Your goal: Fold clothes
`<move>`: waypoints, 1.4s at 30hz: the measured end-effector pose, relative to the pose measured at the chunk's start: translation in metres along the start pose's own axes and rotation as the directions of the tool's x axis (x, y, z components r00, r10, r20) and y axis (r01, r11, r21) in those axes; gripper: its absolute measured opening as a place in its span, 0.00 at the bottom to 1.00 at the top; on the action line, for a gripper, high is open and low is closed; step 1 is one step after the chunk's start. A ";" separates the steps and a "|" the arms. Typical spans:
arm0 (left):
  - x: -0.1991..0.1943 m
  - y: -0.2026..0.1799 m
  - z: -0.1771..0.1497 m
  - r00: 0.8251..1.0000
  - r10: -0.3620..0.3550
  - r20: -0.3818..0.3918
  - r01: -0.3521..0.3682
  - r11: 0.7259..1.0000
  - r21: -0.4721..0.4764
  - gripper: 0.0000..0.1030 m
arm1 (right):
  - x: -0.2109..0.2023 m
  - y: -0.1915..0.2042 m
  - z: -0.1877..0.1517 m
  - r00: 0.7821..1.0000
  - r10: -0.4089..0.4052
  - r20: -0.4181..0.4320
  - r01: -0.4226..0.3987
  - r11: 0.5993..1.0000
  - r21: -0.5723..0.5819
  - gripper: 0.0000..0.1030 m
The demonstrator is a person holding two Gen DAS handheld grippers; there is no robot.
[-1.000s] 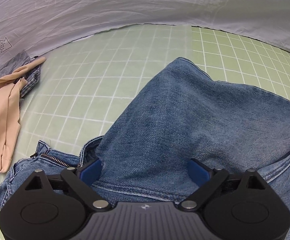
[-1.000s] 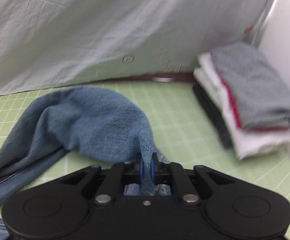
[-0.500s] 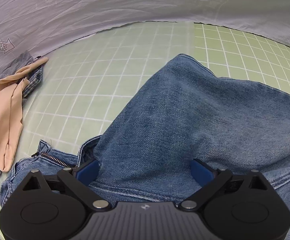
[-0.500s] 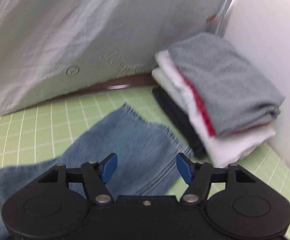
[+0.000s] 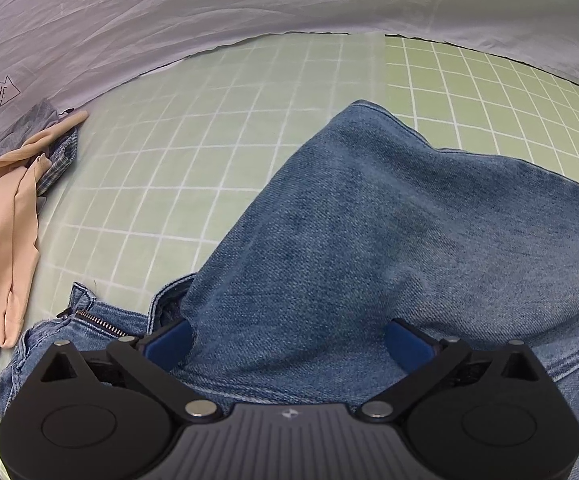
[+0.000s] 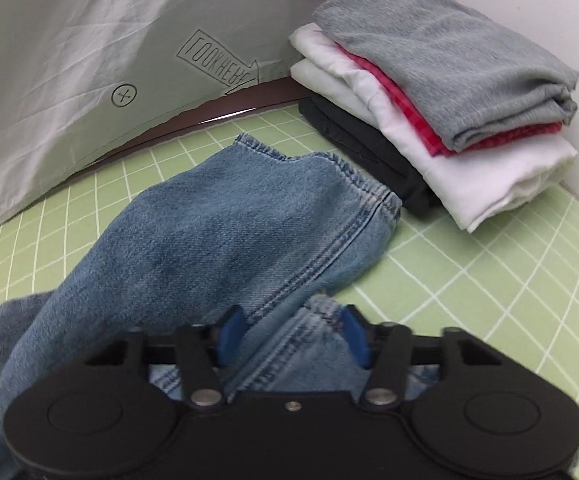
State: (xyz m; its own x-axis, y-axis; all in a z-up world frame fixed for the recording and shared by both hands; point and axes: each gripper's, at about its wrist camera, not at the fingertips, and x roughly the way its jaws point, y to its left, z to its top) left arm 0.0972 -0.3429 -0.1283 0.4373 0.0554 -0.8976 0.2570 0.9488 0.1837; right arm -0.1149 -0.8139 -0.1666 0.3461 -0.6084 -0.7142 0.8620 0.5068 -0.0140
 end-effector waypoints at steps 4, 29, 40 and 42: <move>0.000 0.004 0.003 1.000 -0.014 0.012 0.014 1.000 -0.017 0.99 | -0.005 -0.014 -0.002 0.999 0.043 0.002 -0.043 0.998 -0.041 0.29; 0.014 0.029 0.046 0.950 -0.259 0.175 0.285 0.947 -0.149 0.34 | -0.078 0.001 -0.030 0.995 -0.031 -0.091 0.031 1.000 0.002 0.70; -0.086 -0.007 -0.025 0.906 -0.234 0.353 0.229 0.972 0.055 0.15 | -0.105 -0.006 -0.034 0.996 0.080 -0.046 -0.081 0.996 -0.021 0.68; -0.099 -0.028 -0.045 0.909 -0.228 0.349 0.188 0.972 0.144 0.15 | -0.108 -0.015 -0.039 0.992 0.115 -0.056 -0.116 0.993 -0.001 0.68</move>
